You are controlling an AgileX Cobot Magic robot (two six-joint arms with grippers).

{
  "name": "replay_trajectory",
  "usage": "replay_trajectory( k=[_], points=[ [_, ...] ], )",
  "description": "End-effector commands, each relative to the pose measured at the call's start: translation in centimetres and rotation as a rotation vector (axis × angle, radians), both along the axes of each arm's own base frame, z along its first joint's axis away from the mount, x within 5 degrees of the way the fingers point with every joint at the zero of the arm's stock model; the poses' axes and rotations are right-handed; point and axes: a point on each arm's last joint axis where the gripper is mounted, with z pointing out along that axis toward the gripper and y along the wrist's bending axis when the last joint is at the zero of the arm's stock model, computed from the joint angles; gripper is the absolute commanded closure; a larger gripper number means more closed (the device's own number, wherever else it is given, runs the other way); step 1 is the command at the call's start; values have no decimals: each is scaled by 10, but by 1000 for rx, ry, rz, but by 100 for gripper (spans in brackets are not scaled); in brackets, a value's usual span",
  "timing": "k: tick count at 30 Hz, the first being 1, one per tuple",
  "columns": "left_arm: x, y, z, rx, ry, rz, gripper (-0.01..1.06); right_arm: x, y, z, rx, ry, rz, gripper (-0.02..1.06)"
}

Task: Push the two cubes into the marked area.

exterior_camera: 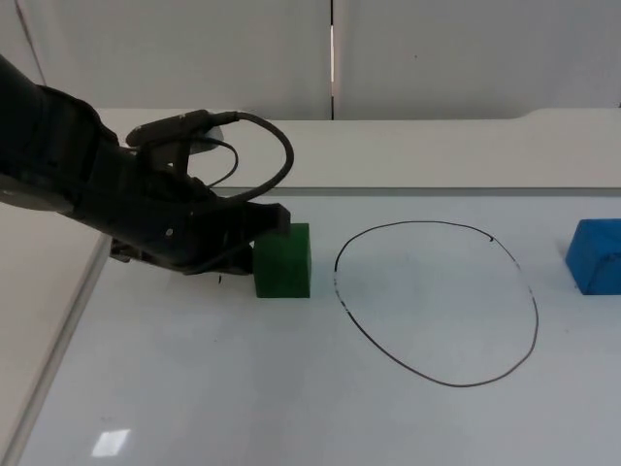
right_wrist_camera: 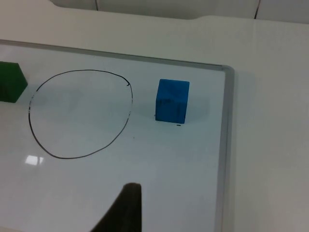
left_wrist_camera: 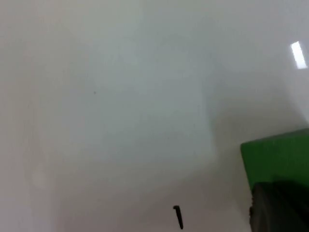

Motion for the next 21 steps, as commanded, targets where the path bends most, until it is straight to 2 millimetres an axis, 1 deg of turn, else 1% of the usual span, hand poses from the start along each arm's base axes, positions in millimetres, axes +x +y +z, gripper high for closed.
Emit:
replay_trajectory(
  k=[1, 8, 20, 21],
  points=[
    [0, -3, 1, -17, -1, -5, 105, -1, 0, 0, -2, -10, -4, -1],
    [-2, -8, 2, -41, -5, -43, 105, -1, 0, 0, -2, -10, -4, -1],
    [-2, -8, 2, -39, -9, -52, 105, -1, 0, 0, -2, -10, -4, -1],
    [1, -8, 4, -36, -20, -51, 105, -1, 0, 0, -2, -10, -4, -1]
  ],
)
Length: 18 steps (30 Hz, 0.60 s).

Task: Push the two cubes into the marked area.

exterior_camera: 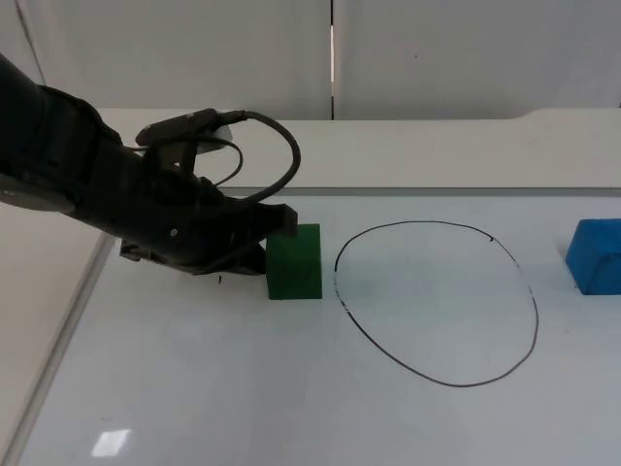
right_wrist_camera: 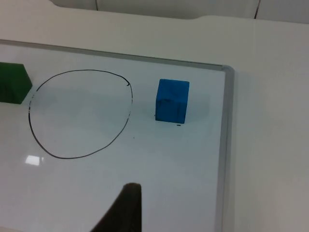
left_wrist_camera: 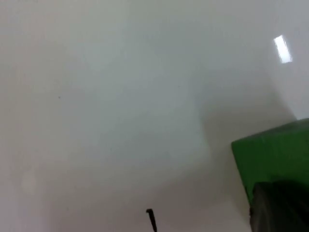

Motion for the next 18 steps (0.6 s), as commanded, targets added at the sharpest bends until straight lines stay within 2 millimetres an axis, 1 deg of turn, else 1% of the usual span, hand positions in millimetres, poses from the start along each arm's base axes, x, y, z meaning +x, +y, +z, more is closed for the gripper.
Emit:
replay_trajectory(
  k=[1, 5, 8, 12, 15, 16, 18],
  points=[
    [2, -4, 2, -10, -11, -4, 105, -1, 0, 0, -2, -10, -4, -1],
    [10, -6, 8, -13, -40, -2, 105, -1, 0, 0, -2, -10, -4, -1],
    [11, -5, 9, -7, -45, 3, 105, -1, 0, 0, -2, -10, -4, -1],
    [10, -9, 7, 8, -47, -9, 105, -1, 0, 0, -2, -10, -4, -1],
    [6, -17, 3, 30, -45, -28, 105, -1, 0, 0, -2, -10, -4, -1],
    [6, -17, 3, 30, -45, -28, 105, -1, 0, 0, -2, -10, -4, -1],
    [3, -25, 3, 46, -51, -46, 105, -1, 0, 0, -2, -10, -4, -1]
  ],
)
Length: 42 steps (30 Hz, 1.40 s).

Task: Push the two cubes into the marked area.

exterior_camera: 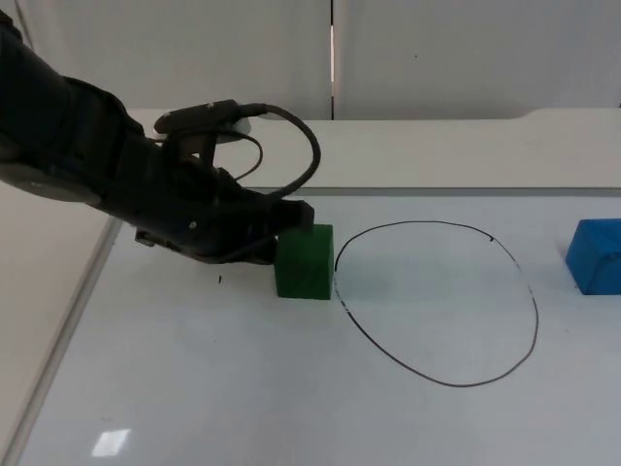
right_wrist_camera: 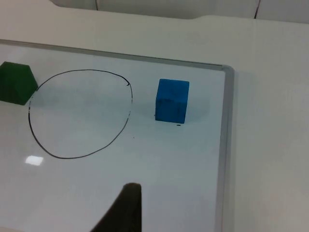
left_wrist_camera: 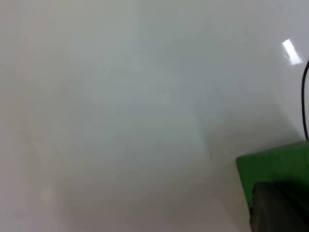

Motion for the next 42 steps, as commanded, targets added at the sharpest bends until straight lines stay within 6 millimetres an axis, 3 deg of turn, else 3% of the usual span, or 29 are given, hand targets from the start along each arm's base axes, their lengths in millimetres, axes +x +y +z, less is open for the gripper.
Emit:
replay_trajectory(
  k=[1, 19, 33, 42],
  points=[
    [-4, -13, 0, 8, -8, -28, 105, -1, 0, 0, -2, -10, -4, -1],
    [-10, -40, 4, 24, -39, -93, 105, -1, 0, 0, -2, -10, -4, -1],
    [-11, -41, 4, -11, -11, -59, 105, -1, 0, 0, -2, -10, -4, -1],
    [-25, -62, 3, 19, -19, -108, 105, -1, 0, 0, -2, -10, -4, -1]
  ],
)
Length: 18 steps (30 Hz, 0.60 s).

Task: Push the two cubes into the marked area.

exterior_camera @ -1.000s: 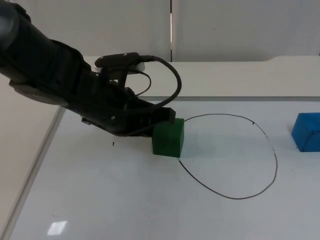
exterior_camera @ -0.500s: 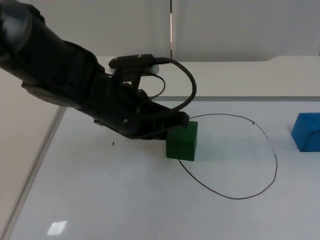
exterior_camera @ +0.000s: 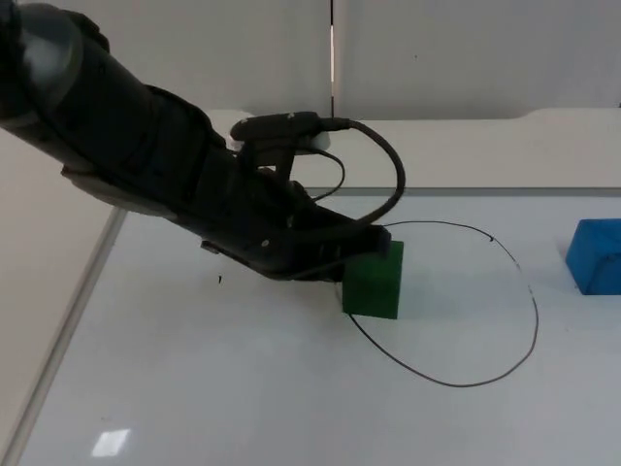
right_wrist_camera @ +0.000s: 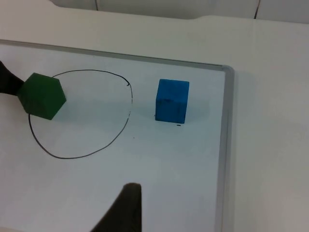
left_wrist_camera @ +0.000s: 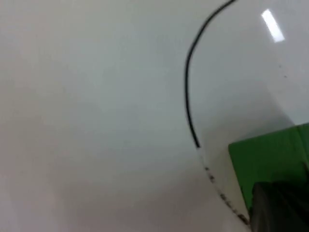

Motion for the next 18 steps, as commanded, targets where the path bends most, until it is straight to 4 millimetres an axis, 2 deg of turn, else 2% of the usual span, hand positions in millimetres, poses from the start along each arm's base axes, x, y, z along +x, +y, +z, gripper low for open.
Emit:
replay_trajectory(
  k=[1, 18],
  points=[
    [-2, -5, 1, 0, -2, 5, 105, -1, 0, 0, -2, -10, -4, -1],
    [-11, -17, 1, 3, 0, -21, 105, -1, 0, 0, -2, -10, -4, -1]
  ],
)
